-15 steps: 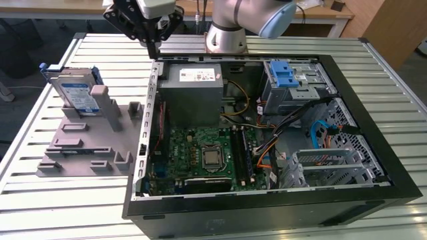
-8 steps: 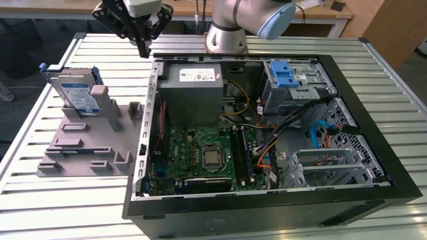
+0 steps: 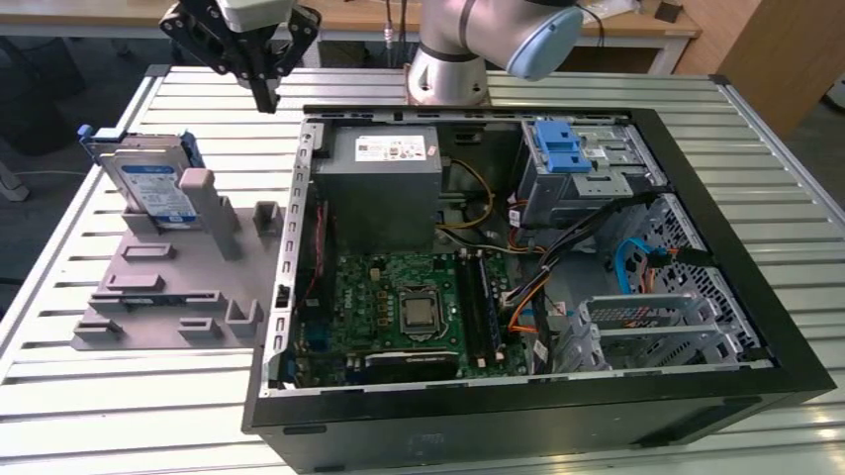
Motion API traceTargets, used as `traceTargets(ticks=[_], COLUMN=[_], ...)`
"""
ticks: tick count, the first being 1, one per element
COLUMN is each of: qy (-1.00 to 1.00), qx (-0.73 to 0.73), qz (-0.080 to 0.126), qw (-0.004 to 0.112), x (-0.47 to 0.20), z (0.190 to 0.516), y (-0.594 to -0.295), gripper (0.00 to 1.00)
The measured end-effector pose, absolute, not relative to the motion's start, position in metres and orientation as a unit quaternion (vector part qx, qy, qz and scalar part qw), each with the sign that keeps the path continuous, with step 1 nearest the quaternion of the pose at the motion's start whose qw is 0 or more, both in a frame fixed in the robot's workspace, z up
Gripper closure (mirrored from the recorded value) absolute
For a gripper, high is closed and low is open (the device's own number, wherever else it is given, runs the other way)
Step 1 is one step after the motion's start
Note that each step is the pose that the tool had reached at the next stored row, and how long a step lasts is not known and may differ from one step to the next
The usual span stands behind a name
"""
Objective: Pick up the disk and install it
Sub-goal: 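Reach for the disk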
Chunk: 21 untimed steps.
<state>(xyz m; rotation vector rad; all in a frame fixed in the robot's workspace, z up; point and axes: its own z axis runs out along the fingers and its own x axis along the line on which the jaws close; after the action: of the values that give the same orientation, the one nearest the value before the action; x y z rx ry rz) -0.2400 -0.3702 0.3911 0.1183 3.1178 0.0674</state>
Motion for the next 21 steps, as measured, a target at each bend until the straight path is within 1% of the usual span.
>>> traceTargets(ticks=[21], qy=[0.999], qx=[0.038], qz=[0.022], qw=[0.009], x=[-0.277], z=[0.389], y=[-0.364], gripper=[0.89])
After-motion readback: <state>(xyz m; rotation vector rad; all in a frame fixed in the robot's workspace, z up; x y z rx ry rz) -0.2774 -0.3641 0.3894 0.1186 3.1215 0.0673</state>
